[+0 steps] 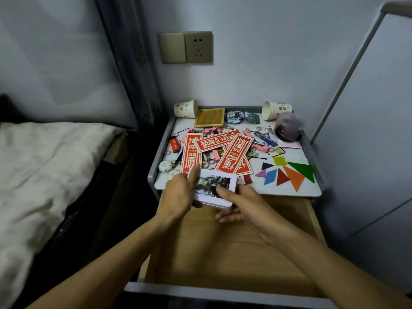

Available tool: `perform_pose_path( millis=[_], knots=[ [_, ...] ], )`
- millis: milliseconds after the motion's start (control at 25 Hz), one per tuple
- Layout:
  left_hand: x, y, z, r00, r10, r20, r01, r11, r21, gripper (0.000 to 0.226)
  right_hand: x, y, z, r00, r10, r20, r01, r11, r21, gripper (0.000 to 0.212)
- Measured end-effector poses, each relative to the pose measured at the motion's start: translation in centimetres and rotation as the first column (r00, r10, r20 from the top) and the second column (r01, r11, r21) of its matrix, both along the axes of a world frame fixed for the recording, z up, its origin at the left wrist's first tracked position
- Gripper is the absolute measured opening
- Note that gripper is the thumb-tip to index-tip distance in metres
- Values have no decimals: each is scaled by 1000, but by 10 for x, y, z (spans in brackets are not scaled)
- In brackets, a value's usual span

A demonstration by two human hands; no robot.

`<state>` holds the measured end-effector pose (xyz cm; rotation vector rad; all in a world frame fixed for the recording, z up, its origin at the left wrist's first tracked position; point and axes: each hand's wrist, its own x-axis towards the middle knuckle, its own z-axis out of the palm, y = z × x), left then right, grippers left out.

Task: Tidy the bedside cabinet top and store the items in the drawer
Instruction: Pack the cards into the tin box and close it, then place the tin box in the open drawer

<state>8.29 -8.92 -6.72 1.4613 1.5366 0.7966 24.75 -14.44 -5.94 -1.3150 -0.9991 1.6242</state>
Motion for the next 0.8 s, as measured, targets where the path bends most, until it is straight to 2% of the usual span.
perform_pose_path(
  millis=[120, 200, 320, 440, 480, 520, 560, 600, 720, 800],
  knots=[
    [-19, -7, 12, 988, -42, 149, 65, 986, -154, 63, -3, -5, 9, 999, 51, -10, -51, 999, -8, 30],
    [-33, -13, 16, 985, -67, 156, 94, 981, -171, 64, -8, -8, 8, 996, 82, -33, -83, 996, -28, 29],
    [-44, -25, 3, 993, -19, -120, 13, 999, -52, 60, -23, -9, -7, 996, 92, 10, -91, 992, -89, 28],
    [-55, -27, -14, 955, -73, -288, 38, 991, -126, 62, -25, -4, -31, 990, 130, 62, -115, 971, -209, 28],
    [-59, -23, -18, 896, -121, -427, 67, 988, -140, 63, -21, -2, -38, 989, 139, 54, -121, 959, -256, 27],
    [-64, -16, -23, 794, -131, -594, 69, 990, -126, 63, -18, 0, -48, 990, 134, 52, -112, 947, -300, 26],
    [-69, -10, -26, 674, -86, -734, 42, 996, -78, 61, -17, 3, -56, 991, 117, 68, -88, 938, -336, 26],
    [-71, -4, -30, 586, -51, -809, 13, 998, -54, 55, -17, 7, -65, 989, 103, 105, -59, 932, -357, 26],
    [-74, 7, -47, 497, -140, -856, 30, 989, -144, 26, -30, 23, -89, 971, 98, 217, -18, 938, -345, 29],
    [-76, 9, -59, 444, -170, -880, 75, 986, -152, 18, -41, 36, -98, 969, 82, 234, 2, 942, -335, 27]
  ],
)
